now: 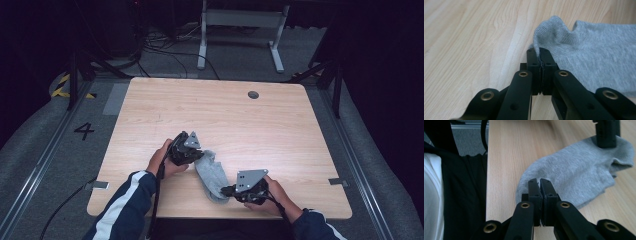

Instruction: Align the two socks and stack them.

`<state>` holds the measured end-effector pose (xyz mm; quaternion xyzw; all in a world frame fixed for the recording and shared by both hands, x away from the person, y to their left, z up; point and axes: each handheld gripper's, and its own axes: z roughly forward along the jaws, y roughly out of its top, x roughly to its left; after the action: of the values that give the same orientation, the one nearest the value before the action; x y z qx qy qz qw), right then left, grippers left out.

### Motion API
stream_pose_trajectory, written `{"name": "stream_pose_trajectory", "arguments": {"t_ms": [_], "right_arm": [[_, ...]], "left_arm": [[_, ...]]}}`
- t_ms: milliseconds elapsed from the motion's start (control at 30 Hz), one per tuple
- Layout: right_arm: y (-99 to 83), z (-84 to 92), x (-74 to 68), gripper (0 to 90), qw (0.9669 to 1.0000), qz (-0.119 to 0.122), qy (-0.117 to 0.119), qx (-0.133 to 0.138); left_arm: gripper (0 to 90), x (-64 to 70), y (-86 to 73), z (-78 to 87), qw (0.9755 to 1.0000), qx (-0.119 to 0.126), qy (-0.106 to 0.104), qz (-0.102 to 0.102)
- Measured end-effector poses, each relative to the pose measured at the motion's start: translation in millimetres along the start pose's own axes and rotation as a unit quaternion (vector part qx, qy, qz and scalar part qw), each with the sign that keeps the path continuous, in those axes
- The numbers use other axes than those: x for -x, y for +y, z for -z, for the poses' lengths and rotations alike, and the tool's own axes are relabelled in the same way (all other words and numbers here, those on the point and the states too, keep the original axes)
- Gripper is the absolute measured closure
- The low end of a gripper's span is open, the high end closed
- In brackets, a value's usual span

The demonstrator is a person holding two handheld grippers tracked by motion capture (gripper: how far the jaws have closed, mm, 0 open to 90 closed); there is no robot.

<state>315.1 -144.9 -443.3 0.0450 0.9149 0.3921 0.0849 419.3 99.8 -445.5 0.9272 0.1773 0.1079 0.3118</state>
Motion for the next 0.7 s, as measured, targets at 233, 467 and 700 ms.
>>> {"name": "stream_pose_trajectory", "arguments": {"t_ms": [233,467,700], "right_arm": [[-5.3,-16.9,-4.8,88.5,0.9995,0.007,0.001,-0.032],[-11.7,-22.8,-4.6,88.2,0.9993,-0.003,0.007,-0.037],[-11.3,-19.5,-4.7,78.1,0.9993,-0.006,0.002,-0.036]], "left_arm": [[87.6,-7.5,-6.8,-12.4,0.9997,-0.022,-0.010,0.004],[85.3,-8.2,-9.4,-12.5,0.9996,-0.016,-0.014,0.018],[60.8,-0.8,-4.5,-2.3,0.9992,-0.014,0.032,0.021]]}}
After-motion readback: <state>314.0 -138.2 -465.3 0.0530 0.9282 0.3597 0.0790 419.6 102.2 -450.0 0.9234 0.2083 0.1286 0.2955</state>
